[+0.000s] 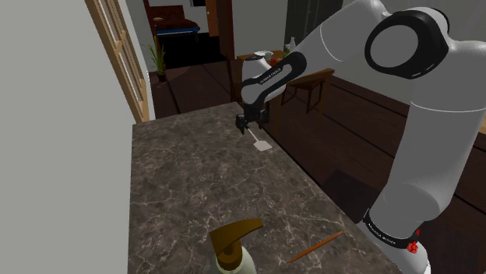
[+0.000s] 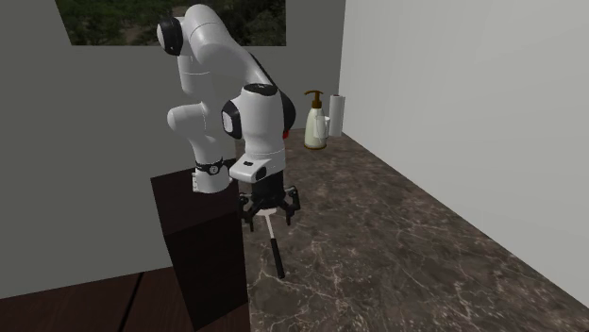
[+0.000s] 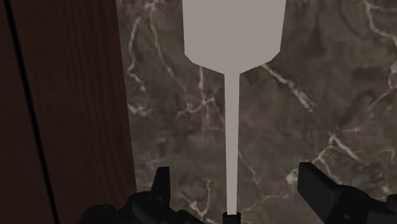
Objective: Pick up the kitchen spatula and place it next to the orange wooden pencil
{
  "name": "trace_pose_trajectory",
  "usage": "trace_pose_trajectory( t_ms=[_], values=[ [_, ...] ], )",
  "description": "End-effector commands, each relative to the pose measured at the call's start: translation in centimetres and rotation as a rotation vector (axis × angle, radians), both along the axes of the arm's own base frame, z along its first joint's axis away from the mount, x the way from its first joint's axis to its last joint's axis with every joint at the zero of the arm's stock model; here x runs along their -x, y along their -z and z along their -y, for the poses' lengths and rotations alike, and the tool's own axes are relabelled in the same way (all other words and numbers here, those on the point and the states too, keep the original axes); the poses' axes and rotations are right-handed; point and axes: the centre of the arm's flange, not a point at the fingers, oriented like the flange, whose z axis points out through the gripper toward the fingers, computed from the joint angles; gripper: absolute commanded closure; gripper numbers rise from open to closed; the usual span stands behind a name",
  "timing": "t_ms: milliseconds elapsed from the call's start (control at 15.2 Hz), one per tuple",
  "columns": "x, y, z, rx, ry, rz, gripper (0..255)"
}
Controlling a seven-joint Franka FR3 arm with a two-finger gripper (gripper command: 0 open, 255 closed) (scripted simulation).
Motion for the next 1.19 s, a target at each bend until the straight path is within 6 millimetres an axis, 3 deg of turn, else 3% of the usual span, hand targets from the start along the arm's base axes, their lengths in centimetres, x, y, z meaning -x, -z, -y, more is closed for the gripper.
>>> trace_pose_trajectory(
  t_ms=[0,198,264,858,1122],
  values=[
    [0.0,0.0,0.0,0.0,0.0,0.0,0],
    [0.0,0.0,0.0,0.0,0.0,0.0,0],
    [0.0,0.0,0.0,0.0,0.0,0.0,255],
    [0.0,0.0,0.0,0.0,0.0,0.0,255],
    [0.0,-2.1,0.0,0.0,0.0,0.0,255]
  ],
)
